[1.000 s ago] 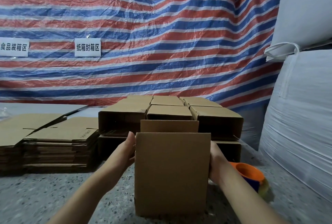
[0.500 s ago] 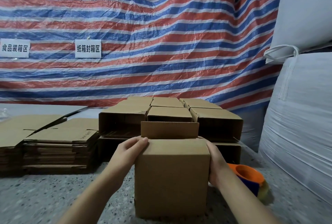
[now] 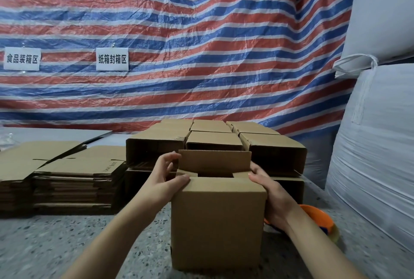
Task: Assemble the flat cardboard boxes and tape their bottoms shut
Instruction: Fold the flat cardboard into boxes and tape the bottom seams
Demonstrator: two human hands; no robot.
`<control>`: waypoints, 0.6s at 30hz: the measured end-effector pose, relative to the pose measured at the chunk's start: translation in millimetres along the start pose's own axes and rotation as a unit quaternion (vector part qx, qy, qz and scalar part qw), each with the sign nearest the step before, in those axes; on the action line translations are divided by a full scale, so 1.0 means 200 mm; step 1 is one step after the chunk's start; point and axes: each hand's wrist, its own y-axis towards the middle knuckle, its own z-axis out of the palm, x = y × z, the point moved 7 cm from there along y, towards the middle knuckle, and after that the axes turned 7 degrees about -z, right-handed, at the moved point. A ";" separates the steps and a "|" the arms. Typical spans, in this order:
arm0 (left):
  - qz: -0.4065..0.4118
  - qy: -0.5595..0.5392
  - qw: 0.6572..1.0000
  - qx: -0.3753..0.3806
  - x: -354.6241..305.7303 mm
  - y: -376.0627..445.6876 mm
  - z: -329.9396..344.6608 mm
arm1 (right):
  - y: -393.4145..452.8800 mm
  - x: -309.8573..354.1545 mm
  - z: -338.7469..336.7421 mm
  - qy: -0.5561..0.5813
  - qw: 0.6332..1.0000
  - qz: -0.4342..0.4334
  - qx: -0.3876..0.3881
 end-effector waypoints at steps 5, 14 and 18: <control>0.027 0.018 0.999 0.024 -0.02 0.02 -0.02 | 0.04 0.10 -0.01 -0.050 0.997 -0.044 0.033; 0.046 0.076 0.994 -0.062 -0.02 -0.05 -0.03 | 0.02 0.03 -0.05 0.021 0.998 -0.038 -0.050; 0.047 0.105 0.991 -0.069 -0.05 -0.07 -0.02 | 0.02 0.04 -0.03 0.004 0.998 -0.041 -0.056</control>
